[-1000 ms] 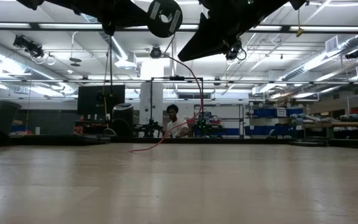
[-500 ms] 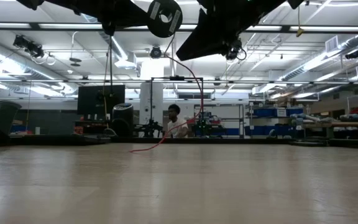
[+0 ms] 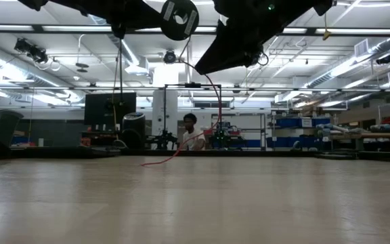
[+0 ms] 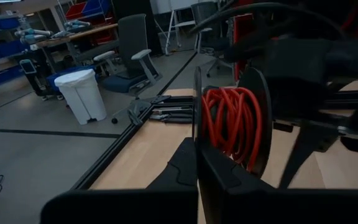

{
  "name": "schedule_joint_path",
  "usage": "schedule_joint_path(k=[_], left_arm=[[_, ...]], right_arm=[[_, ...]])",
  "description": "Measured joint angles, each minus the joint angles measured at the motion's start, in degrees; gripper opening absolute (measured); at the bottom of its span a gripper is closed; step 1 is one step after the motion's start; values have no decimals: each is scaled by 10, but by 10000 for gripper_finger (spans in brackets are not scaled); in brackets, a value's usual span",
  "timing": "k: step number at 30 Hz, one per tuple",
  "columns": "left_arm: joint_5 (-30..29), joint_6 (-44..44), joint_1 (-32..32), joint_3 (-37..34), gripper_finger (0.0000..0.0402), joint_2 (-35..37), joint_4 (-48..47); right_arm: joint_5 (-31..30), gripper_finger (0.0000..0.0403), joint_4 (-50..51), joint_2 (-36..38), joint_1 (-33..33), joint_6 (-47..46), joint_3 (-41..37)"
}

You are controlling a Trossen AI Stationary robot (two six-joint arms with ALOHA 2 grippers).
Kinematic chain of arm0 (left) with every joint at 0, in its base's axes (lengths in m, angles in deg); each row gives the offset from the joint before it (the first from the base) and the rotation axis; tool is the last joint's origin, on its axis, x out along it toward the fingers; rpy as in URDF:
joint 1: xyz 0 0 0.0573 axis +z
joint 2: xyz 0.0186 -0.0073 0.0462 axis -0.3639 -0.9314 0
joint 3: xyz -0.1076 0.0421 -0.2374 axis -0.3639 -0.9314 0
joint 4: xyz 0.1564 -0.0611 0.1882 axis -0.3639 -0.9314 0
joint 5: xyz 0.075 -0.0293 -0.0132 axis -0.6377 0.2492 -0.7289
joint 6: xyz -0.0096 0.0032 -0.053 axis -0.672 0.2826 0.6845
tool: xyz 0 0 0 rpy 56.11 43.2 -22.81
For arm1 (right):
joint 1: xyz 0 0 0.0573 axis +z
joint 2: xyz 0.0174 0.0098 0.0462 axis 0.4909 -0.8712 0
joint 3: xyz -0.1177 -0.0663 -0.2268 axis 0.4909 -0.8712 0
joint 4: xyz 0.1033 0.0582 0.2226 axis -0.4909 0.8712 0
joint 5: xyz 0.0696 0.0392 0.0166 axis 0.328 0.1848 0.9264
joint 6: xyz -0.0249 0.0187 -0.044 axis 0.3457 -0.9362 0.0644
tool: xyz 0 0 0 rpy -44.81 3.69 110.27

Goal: Coil cords
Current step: Uncoil the red wire from the spool

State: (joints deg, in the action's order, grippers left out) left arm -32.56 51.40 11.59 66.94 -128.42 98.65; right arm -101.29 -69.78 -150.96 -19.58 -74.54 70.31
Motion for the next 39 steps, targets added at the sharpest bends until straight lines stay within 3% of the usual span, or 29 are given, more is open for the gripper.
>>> schedule_joint_path(k=[7, 18, 24, 31, 39], left_arm=[[0, 0, 0, 0, 1, 0, 5], [0, 0, 0, 0, 1, 0, 1], [0, 0, 0, 0, 1, 0, -1], [0, 0, 0, 0, 1, 0, -5], [0, 0, 0, 0, 1, 0, -10]], right_arm=[[45, 91, -46, -20, -8, 0, -10], [43, 83, -68, -47, -11, 20, -11], [40, 60, -58, -47, -11, 21, -11], [43, 5, -50, -47, -11, 30, -11], [38, 54, -50, -39, -13, 6, -10]])
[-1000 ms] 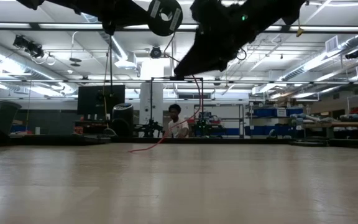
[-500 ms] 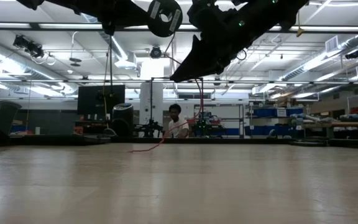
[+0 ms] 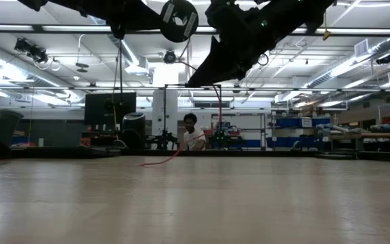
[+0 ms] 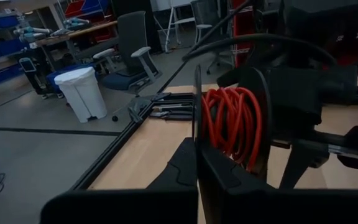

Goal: Coil cords
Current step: Uncoil the red wire from the spool

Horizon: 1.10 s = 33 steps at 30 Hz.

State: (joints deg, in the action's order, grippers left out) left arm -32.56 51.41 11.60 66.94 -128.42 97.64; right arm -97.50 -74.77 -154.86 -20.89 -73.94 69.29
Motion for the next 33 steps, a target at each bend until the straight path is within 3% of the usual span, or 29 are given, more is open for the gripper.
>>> schedule_joint_path(k=[12, 17, 22, 33], left_arm=[[0, 0, 0, 0, 1, 0, -1], [0, 0, 0, 0, 1, 0, -3], [0, 0, 0, 0, 1, 0, -4], [0, 0, 0, 0, 1, 0, -7]], right_arm=[[-7, 63, 9, 16, 0, -4, 0], [-7, 51, 13, 16, 0, -4, 0], [-8, 8, 18, 16, 0, 0, 0], [-48, 2, 84, 39, -1, -12, 0]])
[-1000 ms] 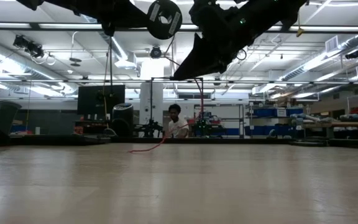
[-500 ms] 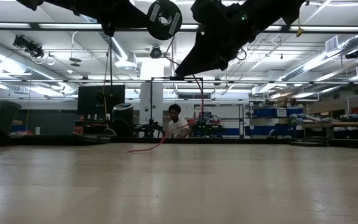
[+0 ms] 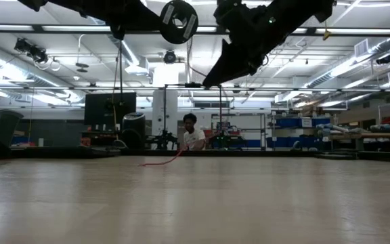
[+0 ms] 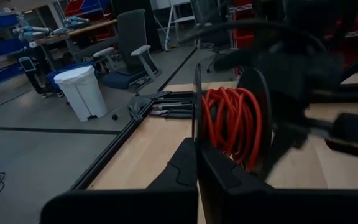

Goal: Coil cords
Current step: Uncoil the red wire from the spool

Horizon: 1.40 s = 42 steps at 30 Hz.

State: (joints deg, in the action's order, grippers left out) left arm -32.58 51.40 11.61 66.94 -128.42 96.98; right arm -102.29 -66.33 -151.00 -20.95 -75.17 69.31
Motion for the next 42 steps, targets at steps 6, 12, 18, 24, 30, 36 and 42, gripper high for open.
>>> schedule_joint_path(k=[6, 12, 18, 24, 30, 36, 42], left_arm=[[-11, -1, 0, 0, 1, 0, -13], [-23, -2, 0, 0, 1, 0, -23], [-36, -2, 0, 0, 1, 0, -27], [-39, -2, 0, 0, 1, 0, -24], [-39, -2, 0, 0, 1, 0, -23], [-39, -2, 0, 0, 1, 0, -19], [-39, -2, 0, 0, 1, 0, -6]], right_arm=[[-85, 1, 100, 69, 4, -31, 0], [-123, 1, 115, 129, 37, -31, 0], [-84, 1, 51, 147, 78, 54, 0], [94, 1, 8, 141, 82, 105, 0], [229, 2, 10, 127, 58, 43, 0], [255, 3, 99, 113, 32, -47, 1], [201, 3, 221, 106, -8, -150, 0]])
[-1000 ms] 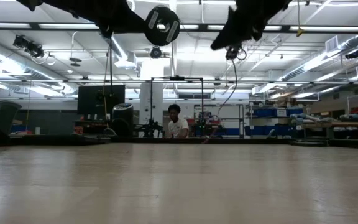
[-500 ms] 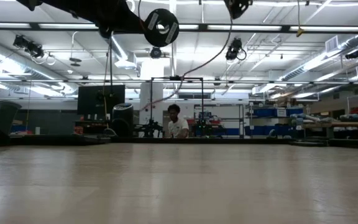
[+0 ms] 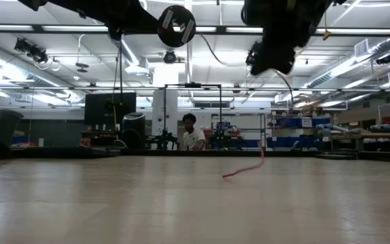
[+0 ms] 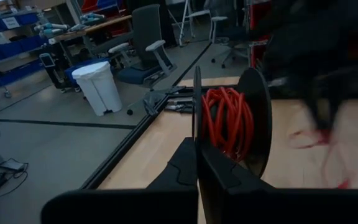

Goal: Coil cords
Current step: Uncoil the red wire from the spool

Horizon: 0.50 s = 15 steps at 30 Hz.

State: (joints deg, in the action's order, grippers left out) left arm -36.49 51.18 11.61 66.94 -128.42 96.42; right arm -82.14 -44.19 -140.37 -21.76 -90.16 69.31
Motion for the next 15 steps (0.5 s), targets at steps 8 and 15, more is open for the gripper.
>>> schedule_joint_path(k=[8, 15], left_arm=[[0, 0, 0, 0, 1, 0, -4], [0, -13, 0, 0, 1, 0, -47]], right_arm=[[-178, 3, 196, -2, -51, -170, 0], [-297, 3, 259, 30, -41, -204, 0]])
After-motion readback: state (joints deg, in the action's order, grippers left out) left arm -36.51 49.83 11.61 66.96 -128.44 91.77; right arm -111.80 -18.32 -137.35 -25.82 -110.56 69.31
